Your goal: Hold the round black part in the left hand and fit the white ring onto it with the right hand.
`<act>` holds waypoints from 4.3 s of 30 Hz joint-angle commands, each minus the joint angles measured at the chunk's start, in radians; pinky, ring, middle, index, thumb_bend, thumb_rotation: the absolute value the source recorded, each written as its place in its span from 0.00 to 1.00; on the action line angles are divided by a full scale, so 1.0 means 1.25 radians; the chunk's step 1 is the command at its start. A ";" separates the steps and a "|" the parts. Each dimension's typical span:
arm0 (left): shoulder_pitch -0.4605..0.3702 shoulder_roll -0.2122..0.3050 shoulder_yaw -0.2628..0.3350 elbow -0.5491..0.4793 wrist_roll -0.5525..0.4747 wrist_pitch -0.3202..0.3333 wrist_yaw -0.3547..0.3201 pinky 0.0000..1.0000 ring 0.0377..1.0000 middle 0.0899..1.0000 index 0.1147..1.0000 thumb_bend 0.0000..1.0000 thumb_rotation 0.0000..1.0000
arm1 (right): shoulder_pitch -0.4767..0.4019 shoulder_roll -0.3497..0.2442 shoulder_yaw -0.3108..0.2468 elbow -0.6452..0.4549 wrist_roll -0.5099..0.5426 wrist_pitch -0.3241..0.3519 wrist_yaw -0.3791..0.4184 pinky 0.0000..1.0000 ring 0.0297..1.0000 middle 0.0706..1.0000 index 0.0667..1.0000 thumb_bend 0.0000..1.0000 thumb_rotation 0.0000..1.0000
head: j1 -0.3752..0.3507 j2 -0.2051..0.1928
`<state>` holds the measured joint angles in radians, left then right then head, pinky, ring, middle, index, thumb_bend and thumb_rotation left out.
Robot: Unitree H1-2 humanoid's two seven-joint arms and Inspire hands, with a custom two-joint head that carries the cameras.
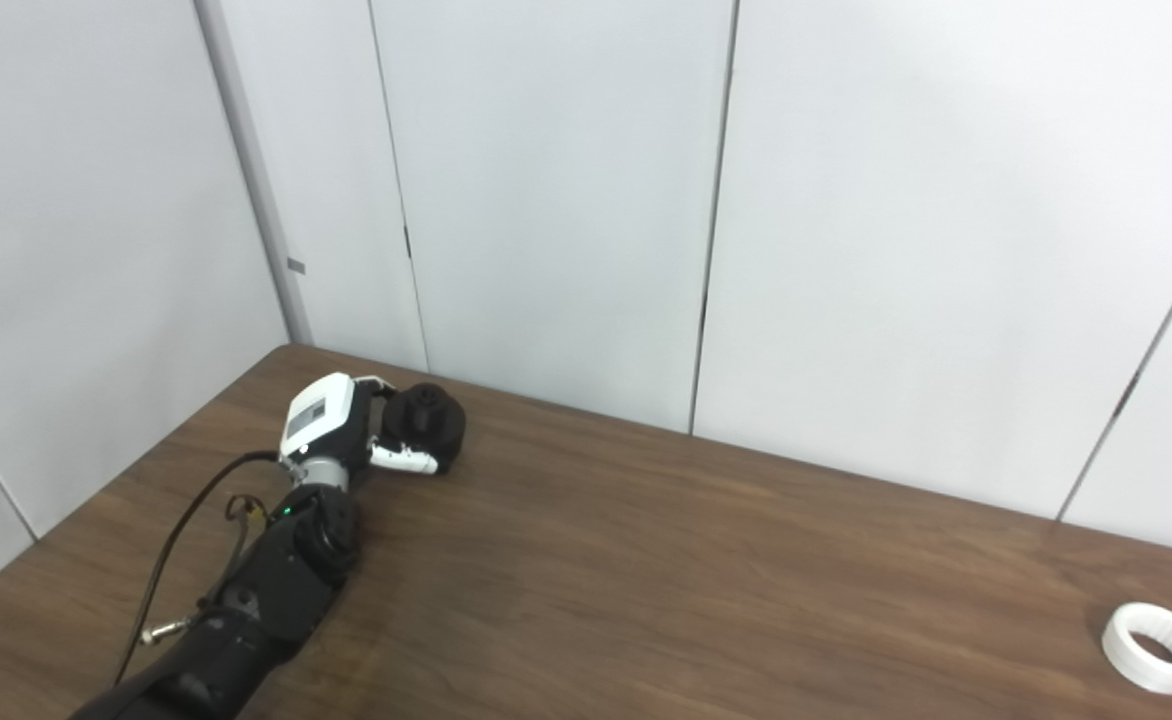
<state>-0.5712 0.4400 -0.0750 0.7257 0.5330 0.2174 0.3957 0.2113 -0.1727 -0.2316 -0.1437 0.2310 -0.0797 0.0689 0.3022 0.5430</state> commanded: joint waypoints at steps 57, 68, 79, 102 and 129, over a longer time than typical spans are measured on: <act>0.321 -0.092 -0.146 -0.745 0.022 0.079 -0.378 0.83 0.90 0.84 0.43 0.52 0.08 | -0.008 0.029 0.036 -0.104 -0.002 0.063 -0.038 1.00 1.00 1.00 0.99 0.44 0.99 | -0.200 0.121; 0.412 -0.118 -0.194 -0.784 0.053 0.020 -0.402 0.91 0.91 0.84 0.43 0.52 0.08 | -0.018 0.036 0.050 -0.101 -0.020 0.072 -0.056 1.00 1.00 1.00 0.97 0.56 0.93 | -0.252 0.160; 0.485 -0.132 -0.223 -0.835 0.106 -0.015 -0.412 1.00 0.91 0.83 0.43 0.52 0.08 | -0.024 0.039 0.064 -0.105 -0.025 0.079 -0.072 1.00 1.00 0.98 0.95 0.55 0.94 | -0.272 0.177; 0.580 -0.189 -0.252 -0.813 0.119 -0.036 -0.429 0.92 0.92 0.83 0.43 0.52 0.08 | -0.032 0.038 0.078 -0.114 -0.002 0.093 -0.074 1.00 1.00 0.99 0.96 0.54 0.92 | -0.294 0.203; 0.591 -0.186 -0.260 -0.801 0.125 -0.044 -0.448 0.92 0.92 0.83 0.43 0.52 0.08 | -0.026 0.050 0.093 -0.133 -0.004 0.118 -0.096 1.00 1.00 0.99 0.96 0.56 0.90 | -0.335 0.196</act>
<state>0.1371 0.1997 -0.3763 -0.3045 0.6988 0.1434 -0.1065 0.2038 -0.1480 -0.1101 -0.2705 0.2230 0.0809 -0.0497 -0.1150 0.7869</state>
